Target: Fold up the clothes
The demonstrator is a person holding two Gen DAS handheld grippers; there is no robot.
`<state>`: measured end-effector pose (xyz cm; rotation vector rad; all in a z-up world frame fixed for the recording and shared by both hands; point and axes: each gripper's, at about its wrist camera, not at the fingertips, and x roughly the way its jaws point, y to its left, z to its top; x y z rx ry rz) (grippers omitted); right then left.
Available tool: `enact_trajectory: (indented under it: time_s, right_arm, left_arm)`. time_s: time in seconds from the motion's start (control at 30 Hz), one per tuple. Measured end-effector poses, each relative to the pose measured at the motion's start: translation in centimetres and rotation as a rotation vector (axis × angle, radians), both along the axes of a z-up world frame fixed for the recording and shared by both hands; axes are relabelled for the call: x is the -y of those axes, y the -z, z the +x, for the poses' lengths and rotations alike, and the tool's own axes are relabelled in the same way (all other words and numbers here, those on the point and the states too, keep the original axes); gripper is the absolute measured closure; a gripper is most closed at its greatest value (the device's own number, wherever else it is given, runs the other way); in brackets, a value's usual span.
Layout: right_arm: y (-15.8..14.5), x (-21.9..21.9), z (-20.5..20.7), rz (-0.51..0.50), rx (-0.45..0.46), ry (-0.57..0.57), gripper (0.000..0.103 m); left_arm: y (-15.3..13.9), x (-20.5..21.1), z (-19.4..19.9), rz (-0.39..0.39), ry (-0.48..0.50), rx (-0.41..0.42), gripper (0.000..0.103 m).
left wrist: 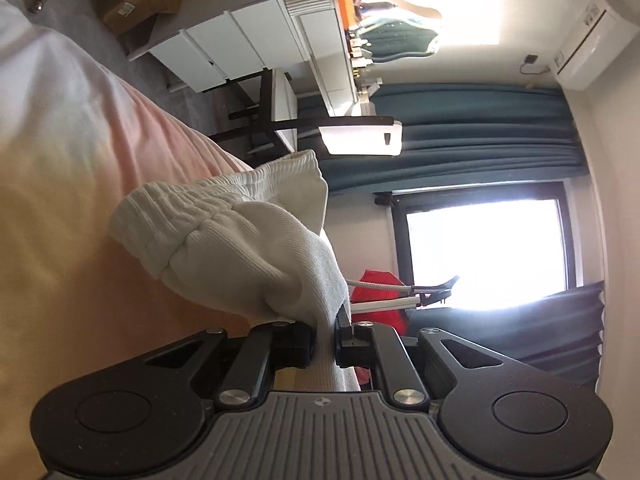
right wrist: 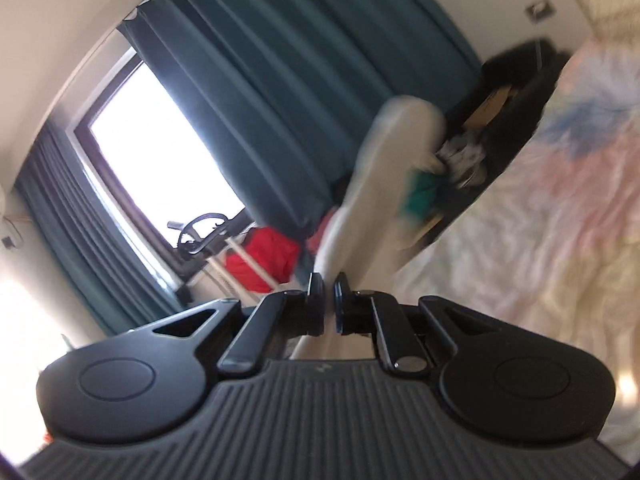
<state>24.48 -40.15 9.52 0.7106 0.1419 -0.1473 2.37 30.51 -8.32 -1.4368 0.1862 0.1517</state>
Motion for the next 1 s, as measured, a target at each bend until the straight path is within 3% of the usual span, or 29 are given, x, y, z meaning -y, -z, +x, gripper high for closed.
enact_trajectory:
  time_s: [0.07,0.17,0.27,0.33,0.43,0.53,0.6,0.67,0.73,0.83,1.0]
  right_arm:
    - [2.5,0.7,-2.8,0.028,-0.059,0.016,0.094]
    - [8.3,2.5,-6.4,0.155,-0.194,0.019,0.094]
    - [14.3,4.4,-8.7,0.307,-0.426,0.020,0.094]
    - [16.7,5.5,-9.6,0.395,-0.562,-0.001,0.094]
    - [17.7,7.0,-11.4,0.527,-0.518,0.013,0.092]
    - [17.7,7.5,-12.9,0.620,-0.407,0.069,0.091]
    - [18.1,7.4,-13.3,0.666,-0.382,0.097,0.085]
    - [18.7,7.4,-13.4,0.720,-0.367,0.106,0.049]
    - [19.2,8.0,-13.5,0.783,-0.335,0.105,0.033]
    - [19.9,8.9,-13.5,0.845,-0.295,0.133,0.033]
    - [22.0,10.2,-10.9,0.822,-0.411,0.167,0.034]
  left_arm:
    - [-0.2,-0.6,-0.7,0.001,0.014,-0.019,0.093]
    - [-0.5,-1.5,-1.3,0.040,0.058,-0.089,0.093]
    - [-0.7,-2.0,-2.0,0.105,0.119,-0.166,0.092]
    - [-0.9,-2.0,-2.4,0.138,0.136,-0.191,0.092]
    - [-1.3,-1.7,-3.0,0.184,0.154,-0.218,0.092]
    - [-1.4,-1.3,-3.1,0.221,0.160,-0.249,0.091]
    - [-1.2,-1.2,-3.0,0.226,0.161,-0.260,0.091]
    - [-1.0,-1.1,-3.1,0.227,0.162,-0.268,0.090]
    - [-0.8,-1.2,-2.9,0.221,0.163,-0.275,0.088]
    - [-0.4,-1.3,-2.6,0.192,0.164,-0.284,0.085]
    - [0.2,-1.4,-2.2,0.179,0.159,-0.316,0.080]
